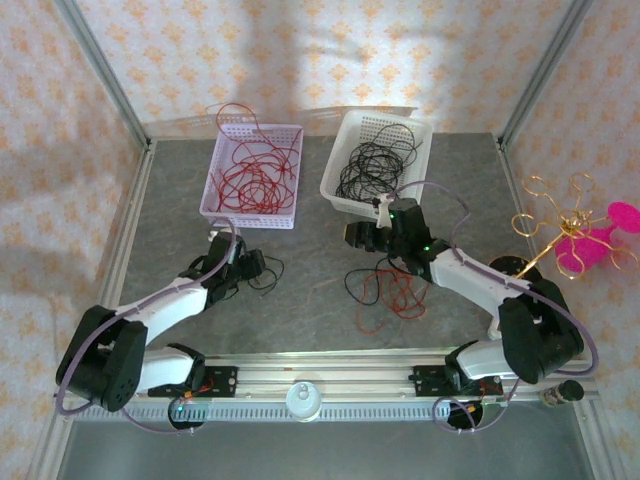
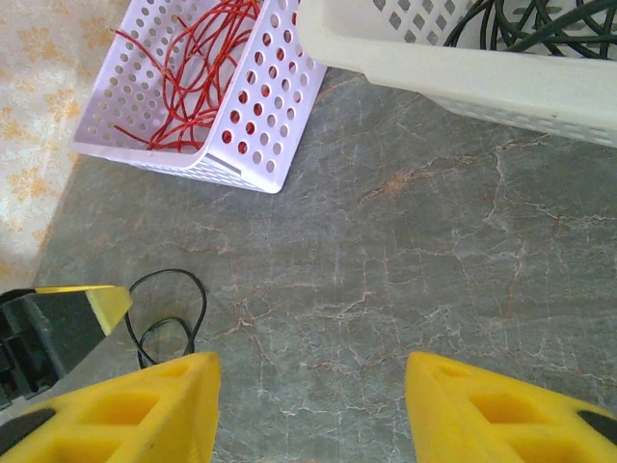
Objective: Untangle the cables
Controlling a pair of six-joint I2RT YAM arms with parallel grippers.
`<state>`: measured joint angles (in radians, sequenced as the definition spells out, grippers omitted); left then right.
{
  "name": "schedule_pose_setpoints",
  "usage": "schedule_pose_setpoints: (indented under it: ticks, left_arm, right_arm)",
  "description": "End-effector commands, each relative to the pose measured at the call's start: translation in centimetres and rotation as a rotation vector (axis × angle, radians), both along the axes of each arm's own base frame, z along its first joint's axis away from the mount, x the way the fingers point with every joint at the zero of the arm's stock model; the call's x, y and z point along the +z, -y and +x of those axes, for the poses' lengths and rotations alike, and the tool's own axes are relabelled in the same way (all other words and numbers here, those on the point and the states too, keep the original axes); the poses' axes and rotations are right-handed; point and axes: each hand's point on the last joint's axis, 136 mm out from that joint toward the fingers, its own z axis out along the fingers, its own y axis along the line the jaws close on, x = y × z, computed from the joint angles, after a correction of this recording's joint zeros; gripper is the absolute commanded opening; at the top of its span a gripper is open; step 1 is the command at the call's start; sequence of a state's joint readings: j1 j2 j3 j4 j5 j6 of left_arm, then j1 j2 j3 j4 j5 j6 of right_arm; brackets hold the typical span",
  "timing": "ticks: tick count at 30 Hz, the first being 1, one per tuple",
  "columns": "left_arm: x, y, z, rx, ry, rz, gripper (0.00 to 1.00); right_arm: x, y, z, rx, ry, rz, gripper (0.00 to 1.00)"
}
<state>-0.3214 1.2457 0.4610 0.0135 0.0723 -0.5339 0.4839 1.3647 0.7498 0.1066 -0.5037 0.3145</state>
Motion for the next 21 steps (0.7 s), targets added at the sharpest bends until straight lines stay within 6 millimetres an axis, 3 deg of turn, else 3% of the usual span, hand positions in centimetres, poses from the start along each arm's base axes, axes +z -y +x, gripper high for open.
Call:
schedule_pose_setpoints:
  ticks: [1, 6, 10, 16, 21]
  left_arm:
    - [-0.8, -0.2, 0.1, 0.034, -0.014, 0.030, 0.60]
    - [-2.3, -0.2, 0.7, 0.040, -0.055, 0.072, 0.53]
    - [-1.9, 0.2, 1.6, 0.039, -0.032, 0.083, 0.28]
    - [2.0, 0.0, 2.7, 0.040, 0.083, 0.109, 0.02]
    - [7.1, 1.8, 2.4, -0.036, 0.189, 0.095, 0.00]
  right_arm:
    - [0.9, 0.1, -0.3, -0.003, 0.034, 0.008, 0.53]
    - [0.9, 0.1, -0.4, -0.008, 0.029, 0.019, 0.53]
    - [1.0, 0.0, -0.7, 0.003, 0.032, 0.021, 0.53]
    - [1.3, -2.0, -2.0, 0.087, 0.065, -0.001, 0.52]
    - [2.5, -4.5, -2.6, 0.107, 0.133, 0.029, 0.54]
